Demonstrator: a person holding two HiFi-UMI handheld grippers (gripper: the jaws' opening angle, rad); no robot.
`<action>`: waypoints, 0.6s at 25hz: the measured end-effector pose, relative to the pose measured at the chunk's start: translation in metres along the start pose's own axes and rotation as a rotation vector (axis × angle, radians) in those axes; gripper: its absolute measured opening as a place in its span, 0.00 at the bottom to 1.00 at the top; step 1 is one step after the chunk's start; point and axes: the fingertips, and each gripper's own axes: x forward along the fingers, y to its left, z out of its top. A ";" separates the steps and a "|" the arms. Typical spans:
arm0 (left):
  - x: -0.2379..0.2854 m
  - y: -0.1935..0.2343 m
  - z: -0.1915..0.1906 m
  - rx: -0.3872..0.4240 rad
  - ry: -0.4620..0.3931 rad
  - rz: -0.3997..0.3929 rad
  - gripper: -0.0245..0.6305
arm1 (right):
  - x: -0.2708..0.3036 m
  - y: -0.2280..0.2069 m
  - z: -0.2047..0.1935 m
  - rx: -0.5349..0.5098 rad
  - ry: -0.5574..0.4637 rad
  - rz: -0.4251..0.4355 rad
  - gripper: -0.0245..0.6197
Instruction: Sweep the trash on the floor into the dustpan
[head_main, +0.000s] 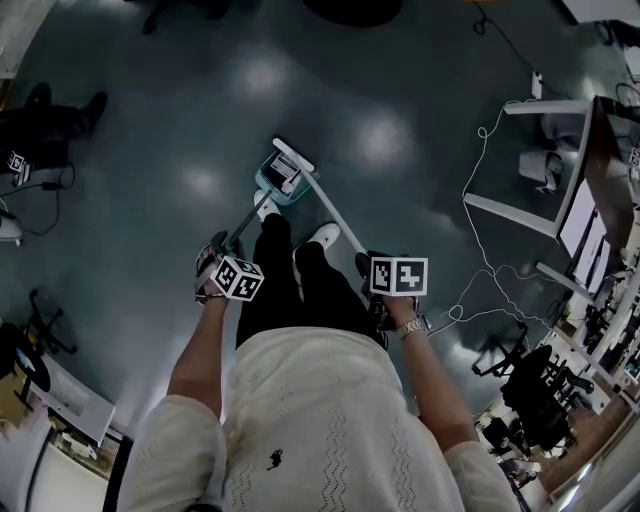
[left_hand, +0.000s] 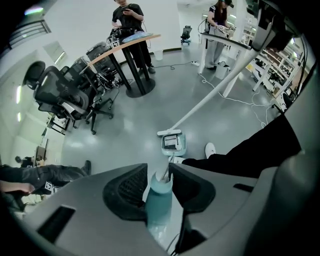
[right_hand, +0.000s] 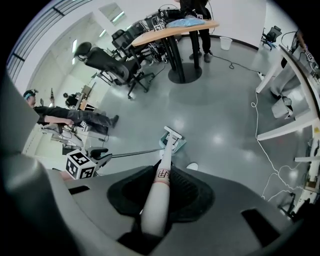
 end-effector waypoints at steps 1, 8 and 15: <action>0.000 0.001 -0.002 -0.003 0.001 0.005 0.22 | 0.000 0.001 0.001 -0.008 0.002 -0.002 0.22; -0.012 -0.008 0.008 0.192 -0.091 -0.025 0.22 | -0.001 0.002 0.000 -0.031 0.009 -0.009 0.22; -0.015 -0.014 -0.005 0.306 -0.105 -0.082 0.22 | 0.002 0.005 0.001 -0.020 0.007 -0.008 0.22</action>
